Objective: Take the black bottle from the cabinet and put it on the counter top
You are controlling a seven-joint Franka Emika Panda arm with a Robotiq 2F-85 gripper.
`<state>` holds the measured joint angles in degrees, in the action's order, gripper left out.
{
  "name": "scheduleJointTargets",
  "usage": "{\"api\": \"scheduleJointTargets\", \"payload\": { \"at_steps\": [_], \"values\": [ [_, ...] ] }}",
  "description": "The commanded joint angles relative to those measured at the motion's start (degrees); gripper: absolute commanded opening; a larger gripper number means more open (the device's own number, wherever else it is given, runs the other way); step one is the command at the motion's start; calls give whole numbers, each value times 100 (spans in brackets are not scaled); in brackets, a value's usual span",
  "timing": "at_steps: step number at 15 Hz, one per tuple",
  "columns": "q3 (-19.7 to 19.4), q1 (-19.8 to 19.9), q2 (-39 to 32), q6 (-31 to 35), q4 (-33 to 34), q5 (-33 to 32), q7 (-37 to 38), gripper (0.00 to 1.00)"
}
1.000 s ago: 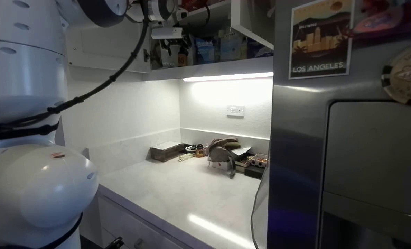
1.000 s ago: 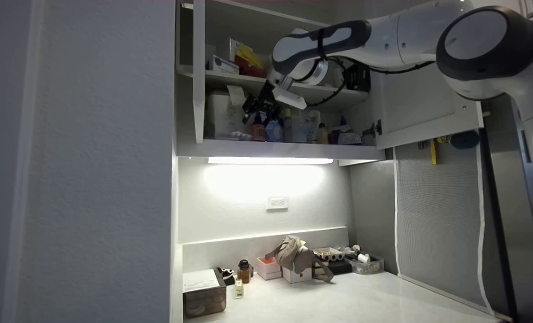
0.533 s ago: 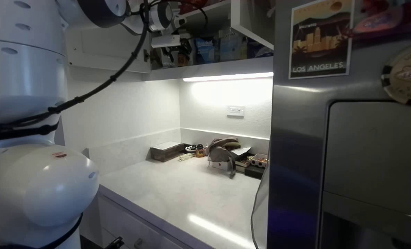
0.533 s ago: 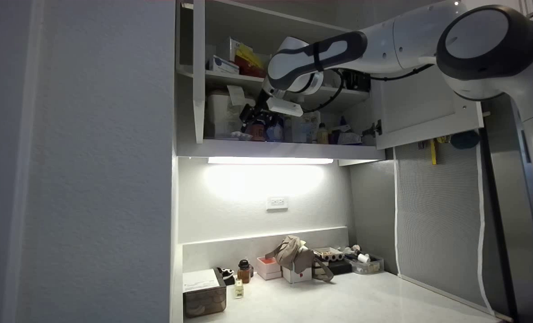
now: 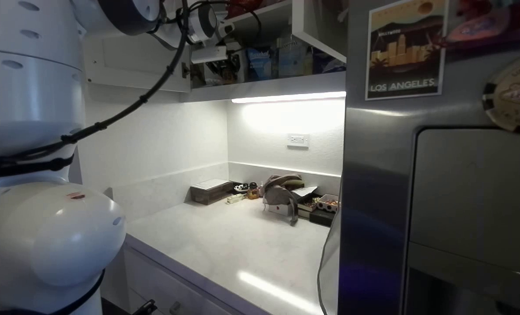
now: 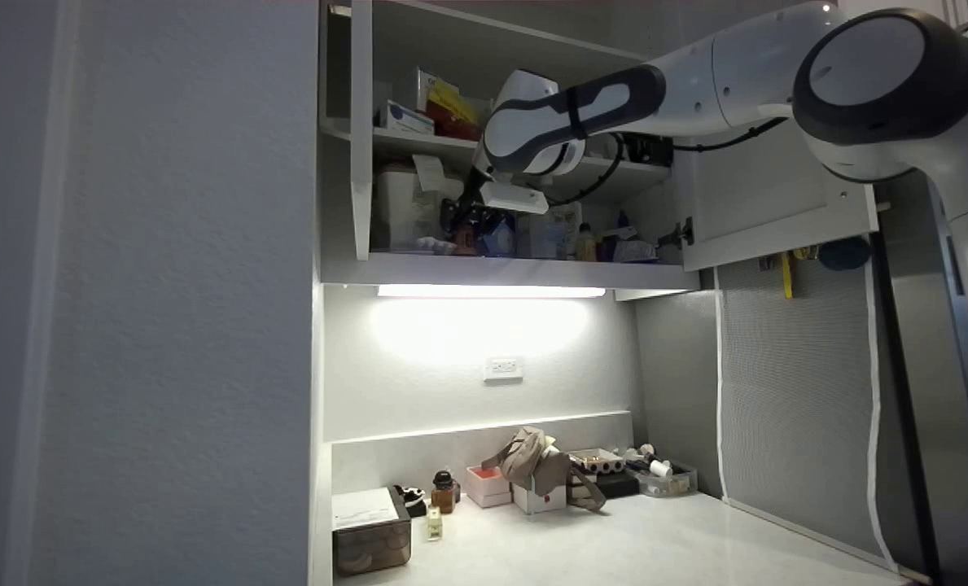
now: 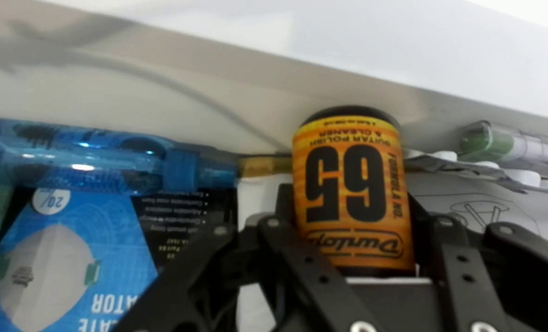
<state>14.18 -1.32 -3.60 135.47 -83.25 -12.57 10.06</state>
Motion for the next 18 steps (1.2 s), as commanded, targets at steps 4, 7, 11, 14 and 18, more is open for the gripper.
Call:
{"api": "scheduleJointTargets", "payload": {
  "at_steps": [4, 7, 11, 14, 18],
  "values": [
    [-74, 59, 161, -86, 72, -15, 85, 27],
    [-159, 160, 299, -318, 221, 285, -217, 27],
    [-266, 234, 418, -878, 500, 824, -799, 27],
    [-338, 263, 498, -1483, 646, 1278, -1289, 27],
    [-440, 274, 693, -2398, 637, 1782, -1865, 27]
  ]
}}
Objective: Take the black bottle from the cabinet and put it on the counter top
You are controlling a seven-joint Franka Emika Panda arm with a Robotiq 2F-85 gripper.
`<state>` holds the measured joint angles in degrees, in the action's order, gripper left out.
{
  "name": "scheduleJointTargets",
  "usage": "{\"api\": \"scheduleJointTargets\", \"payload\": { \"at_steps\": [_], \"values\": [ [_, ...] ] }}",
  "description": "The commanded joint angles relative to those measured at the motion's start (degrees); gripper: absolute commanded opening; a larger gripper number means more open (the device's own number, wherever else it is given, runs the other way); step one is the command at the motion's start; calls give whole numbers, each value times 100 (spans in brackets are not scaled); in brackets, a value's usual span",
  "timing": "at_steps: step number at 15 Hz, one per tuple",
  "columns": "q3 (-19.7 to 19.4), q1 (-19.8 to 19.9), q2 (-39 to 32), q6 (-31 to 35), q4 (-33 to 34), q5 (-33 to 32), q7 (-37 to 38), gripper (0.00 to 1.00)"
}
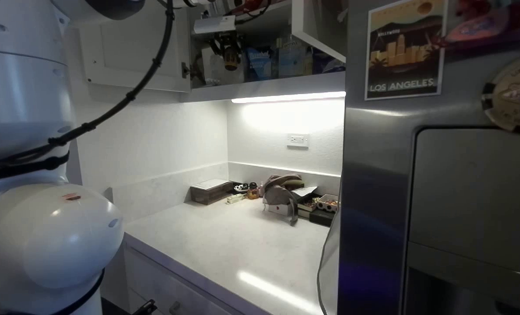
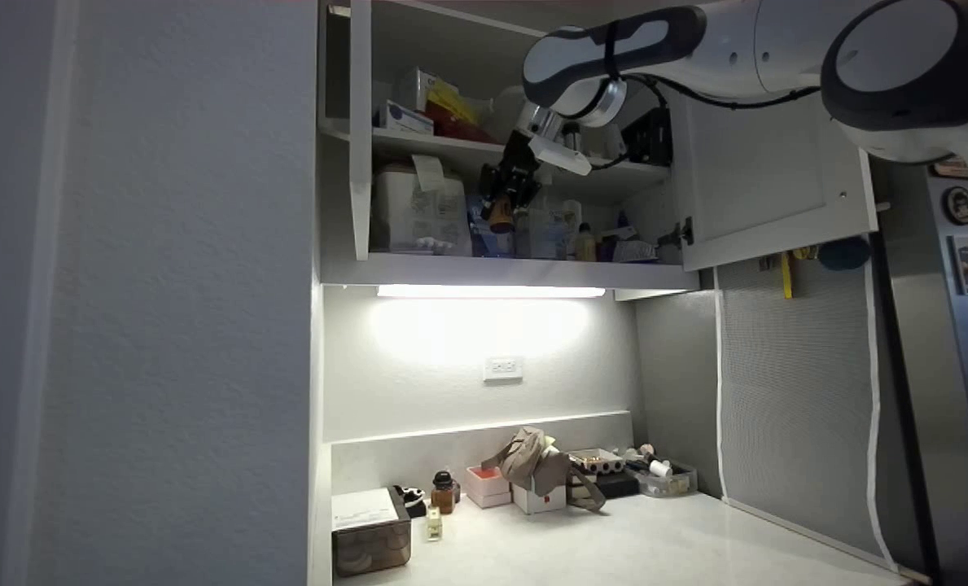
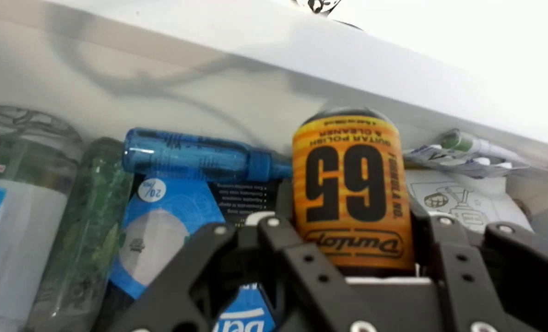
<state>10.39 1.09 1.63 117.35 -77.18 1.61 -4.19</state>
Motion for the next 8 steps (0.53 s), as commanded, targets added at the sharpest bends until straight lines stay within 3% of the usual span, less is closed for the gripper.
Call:
{"api": "scheduleJointTargets", "payload": {
  "at_steps": [1, 8],
  "values": [
    [-80, 31, 251, -794, -38, 393, -508, 27],
    [-132, -13, 849, -1790, -445, 461, -604, 27]
  ]
}}
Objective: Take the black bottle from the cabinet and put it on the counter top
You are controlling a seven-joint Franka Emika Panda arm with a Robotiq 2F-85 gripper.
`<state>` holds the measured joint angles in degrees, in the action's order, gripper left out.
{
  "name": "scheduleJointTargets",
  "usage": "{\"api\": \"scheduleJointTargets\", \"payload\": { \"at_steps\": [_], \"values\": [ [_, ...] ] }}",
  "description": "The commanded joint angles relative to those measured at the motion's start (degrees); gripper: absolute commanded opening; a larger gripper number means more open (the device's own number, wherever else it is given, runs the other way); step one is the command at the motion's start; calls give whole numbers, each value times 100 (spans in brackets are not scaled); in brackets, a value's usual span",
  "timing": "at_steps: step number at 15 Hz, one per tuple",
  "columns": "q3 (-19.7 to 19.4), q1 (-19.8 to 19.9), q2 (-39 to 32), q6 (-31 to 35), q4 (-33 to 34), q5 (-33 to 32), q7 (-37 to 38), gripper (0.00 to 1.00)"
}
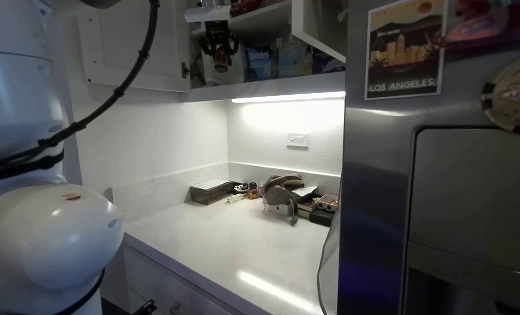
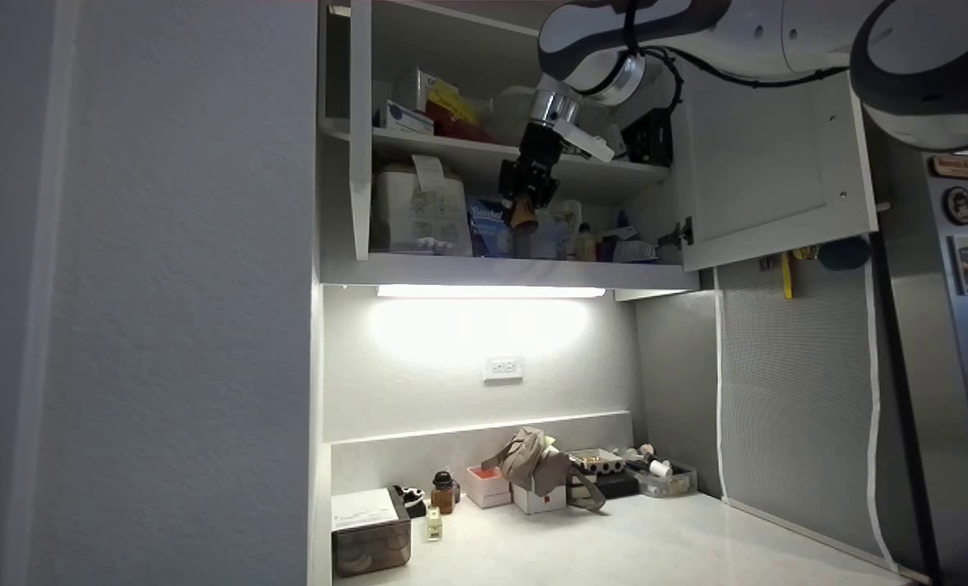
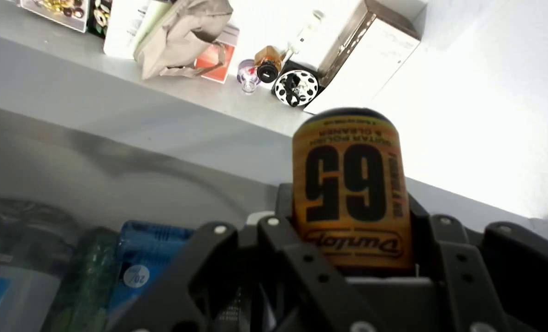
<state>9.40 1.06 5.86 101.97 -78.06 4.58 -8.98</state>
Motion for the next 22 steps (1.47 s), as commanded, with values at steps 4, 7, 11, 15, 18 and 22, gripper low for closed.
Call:
{"api": "scheduleJointTargets", "payload": {
  "at_steps": [4, 7, 11, 15, 18, 22],
  "values": [
    [-3, -46, 1125, -13, -1184, 199, 125, 27],
    [30, -17, 1713, 307, -1993, 139, 443, 27],
    [-157, -292, 2345, 722, -3080, -100, 887, 27],
    [-185, -309, 2629, 1237, -4104, -117, 1178, 27],
    [-156, -303, 2575, 1685, -4720, -134, 1312, 27],
    [-55, -260, 2395, 2489, -5417, -219, 1593, 27]
  ]
}}
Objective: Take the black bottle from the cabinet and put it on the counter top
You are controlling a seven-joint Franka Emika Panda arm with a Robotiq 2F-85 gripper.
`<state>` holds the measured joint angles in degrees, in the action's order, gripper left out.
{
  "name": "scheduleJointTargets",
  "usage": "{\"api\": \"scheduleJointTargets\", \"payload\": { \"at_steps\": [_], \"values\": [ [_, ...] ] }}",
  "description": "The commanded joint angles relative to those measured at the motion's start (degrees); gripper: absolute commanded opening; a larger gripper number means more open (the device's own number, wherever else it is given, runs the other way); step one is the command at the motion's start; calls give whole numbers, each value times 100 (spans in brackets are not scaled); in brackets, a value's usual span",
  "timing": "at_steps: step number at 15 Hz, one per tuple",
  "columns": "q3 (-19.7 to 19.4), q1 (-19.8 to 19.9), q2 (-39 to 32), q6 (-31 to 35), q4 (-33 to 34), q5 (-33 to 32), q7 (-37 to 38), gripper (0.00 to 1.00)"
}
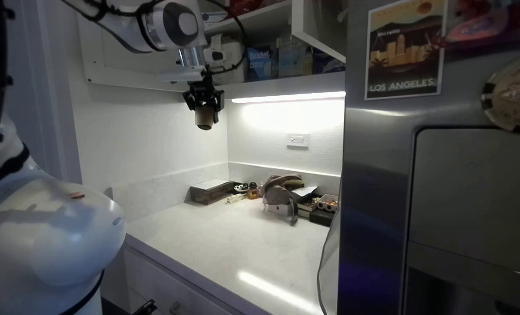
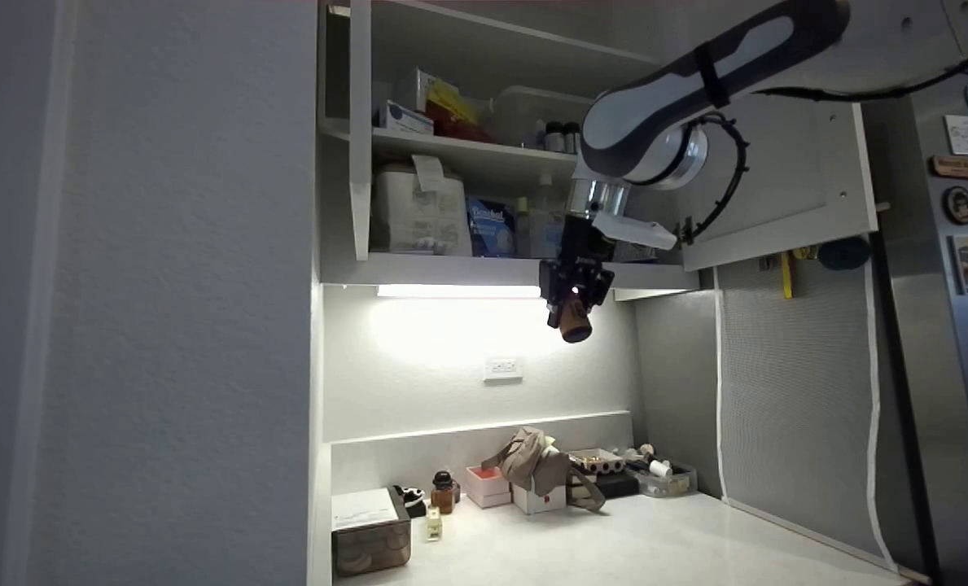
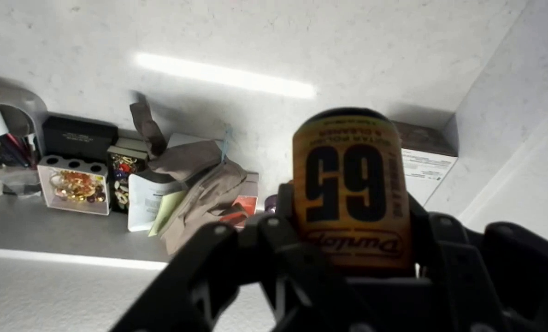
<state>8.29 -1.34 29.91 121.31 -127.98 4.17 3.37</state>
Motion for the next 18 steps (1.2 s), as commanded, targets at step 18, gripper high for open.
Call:
{"api": "scheduleJointTargets", "payload": {
  "at_steps": [18],
  "values": [
    [2188, 2154, -58, 4546, -3008, -3095, 4223, 27]
  ]
}}
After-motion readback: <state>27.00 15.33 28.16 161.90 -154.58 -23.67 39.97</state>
